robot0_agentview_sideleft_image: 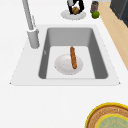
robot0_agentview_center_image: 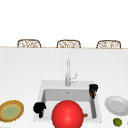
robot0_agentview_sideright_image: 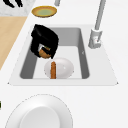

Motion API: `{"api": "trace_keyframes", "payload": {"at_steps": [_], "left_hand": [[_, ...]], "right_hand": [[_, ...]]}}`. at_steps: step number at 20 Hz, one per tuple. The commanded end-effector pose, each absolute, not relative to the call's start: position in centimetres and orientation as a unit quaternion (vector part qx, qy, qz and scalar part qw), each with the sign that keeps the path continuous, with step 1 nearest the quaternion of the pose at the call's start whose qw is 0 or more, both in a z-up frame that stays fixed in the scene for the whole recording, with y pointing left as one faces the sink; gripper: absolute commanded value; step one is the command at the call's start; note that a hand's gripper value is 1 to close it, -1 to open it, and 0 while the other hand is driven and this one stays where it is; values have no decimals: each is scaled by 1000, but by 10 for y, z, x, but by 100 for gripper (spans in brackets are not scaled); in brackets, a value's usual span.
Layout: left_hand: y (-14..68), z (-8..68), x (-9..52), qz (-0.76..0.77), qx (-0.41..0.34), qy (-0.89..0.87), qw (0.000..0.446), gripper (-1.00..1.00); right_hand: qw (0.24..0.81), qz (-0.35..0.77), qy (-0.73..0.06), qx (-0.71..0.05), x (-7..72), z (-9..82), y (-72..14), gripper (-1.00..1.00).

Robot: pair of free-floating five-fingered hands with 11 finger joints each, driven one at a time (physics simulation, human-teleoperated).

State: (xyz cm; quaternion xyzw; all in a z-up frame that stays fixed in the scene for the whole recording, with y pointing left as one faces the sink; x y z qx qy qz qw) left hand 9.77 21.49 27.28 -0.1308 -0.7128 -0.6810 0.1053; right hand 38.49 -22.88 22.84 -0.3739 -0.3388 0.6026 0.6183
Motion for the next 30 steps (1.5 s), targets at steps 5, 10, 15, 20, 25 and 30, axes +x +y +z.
{"api": "trace_keyframes", "payload": {"at_steps": [5, 10, 15, 20, 25, 30], "left_hand": [[215, 273, 98, -681, -131, -713, 105, 0], [215, 273, 98, -681, -131, -713, 105, 0], [215, 273, 98, -681, -131, -713, 105, 0], [215, 273, 98, -681, -131, -713, 105, 0], [215, 273, 98, -681, -131, -713, 105, 0], [215, 273, 98, -681, -131, -713, 105, 0]], "right_hand": [[615, 601, -342, -379, 381, 197, -165, 100], [611, 602, -345, -382, 373, 170, -124, 100], [584, 604, -365, -402, 341, 132, -96, 100], [579, 599, -376, -406, 311, 99, -67, 100], [596, 605, -334, -408, 327, 81, -26, 100], [600, 615, -322, -398, 335, 56, 5, 100]]}}
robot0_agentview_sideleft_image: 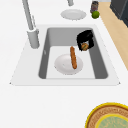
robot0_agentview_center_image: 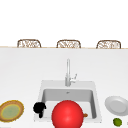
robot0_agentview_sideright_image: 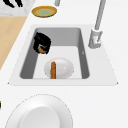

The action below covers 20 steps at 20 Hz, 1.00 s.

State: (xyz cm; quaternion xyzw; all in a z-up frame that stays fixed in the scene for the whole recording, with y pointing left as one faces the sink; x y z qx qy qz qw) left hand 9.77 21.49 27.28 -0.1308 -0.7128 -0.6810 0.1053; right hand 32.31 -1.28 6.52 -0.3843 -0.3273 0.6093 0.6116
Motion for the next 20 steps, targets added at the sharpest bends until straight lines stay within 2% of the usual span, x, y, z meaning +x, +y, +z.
{"api": "trace_keyframes", "payload": {"at_steps": [1, 13, 20], "left_hand": [[215, 273, 98, -681, -131, -713, 105, 0], [215, 273, 98, -681, -131, -713, 105, 0], [215, 273, 98, -681, -131, -713, 105, 0]], "right_hand": [[601, 612, -325, -398, 341, 54, 8, 100], [588, 598, -380, -389, 378, 1, -3, 100], [597, 600, -368, -385, 410, -23, -3, 100]]}}
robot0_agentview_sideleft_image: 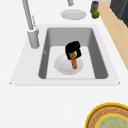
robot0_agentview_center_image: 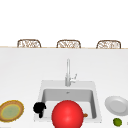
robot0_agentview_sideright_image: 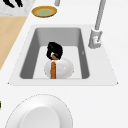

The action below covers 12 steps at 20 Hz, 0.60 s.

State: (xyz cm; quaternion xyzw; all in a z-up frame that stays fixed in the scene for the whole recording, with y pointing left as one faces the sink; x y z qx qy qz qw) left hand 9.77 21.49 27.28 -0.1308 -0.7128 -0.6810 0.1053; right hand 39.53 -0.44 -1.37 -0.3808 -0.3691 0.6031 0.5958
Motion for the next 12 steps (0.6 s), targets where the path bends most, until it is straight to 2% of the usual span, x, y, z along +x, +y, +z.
{"api": "trace_keyframes", "payload": {"at_steps": [1, 12], "left_hand": [[215, 273, 98, -681, -131, -713, 105, 0], [215, 273, 98, -681, -131, -713, 105, 0]], "right_hand": [[598, 599, -369, -385, 416, -27, -4, 100], [576, 584, -398, -411, 452, -87, -11, 100]]}}
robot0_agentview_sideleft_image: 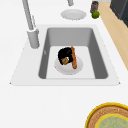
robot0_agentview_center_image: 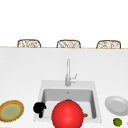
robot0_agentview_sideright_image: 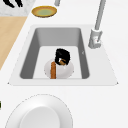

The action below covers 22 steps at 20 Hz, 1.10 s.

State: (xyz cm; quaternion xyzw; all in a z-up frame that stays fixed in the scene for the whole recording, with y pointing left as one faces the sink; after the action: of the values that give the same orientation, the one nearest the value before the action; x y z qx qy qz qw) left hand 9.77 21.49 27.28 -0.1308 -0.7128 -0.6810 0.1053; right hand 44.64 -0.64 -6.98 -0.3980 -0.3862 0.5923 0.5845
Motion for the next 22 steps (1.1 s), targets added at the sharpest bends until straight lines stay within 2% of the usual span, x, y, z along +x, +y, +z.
{"api": "trace_keyframes", "payload": {"at_steps": [1, 6, 9, 13, 14, 22], "left_hand": [[215, 273, 98, -681, -131, -713, 105, 0], [215, 273, 98, -681, -131, -713, 105, 0], [215, 273, 98, -681, -131, -713, 105, 0], [215, 273, 98, -681, -131, -713, 105, 0], [215, 273, 98, -681, -131, -713, 105, 0], [215, 273, 98, -681, -131, -713, 105, 0]], "right_hand": [[574, 582, -401, -413, 454, -93, -12, 100], [571, 577, -409, -417, 472, -117, -15, 100], [589, 592, -387, -391, 481, -112, -13, 100], [600, 601, -372, -374, 460, -99, -13, 100], [597, 600, -373, -378, 457, -98, -13, -100], [581, 607, -360, -405, 467, -65, -20, -100]]}}
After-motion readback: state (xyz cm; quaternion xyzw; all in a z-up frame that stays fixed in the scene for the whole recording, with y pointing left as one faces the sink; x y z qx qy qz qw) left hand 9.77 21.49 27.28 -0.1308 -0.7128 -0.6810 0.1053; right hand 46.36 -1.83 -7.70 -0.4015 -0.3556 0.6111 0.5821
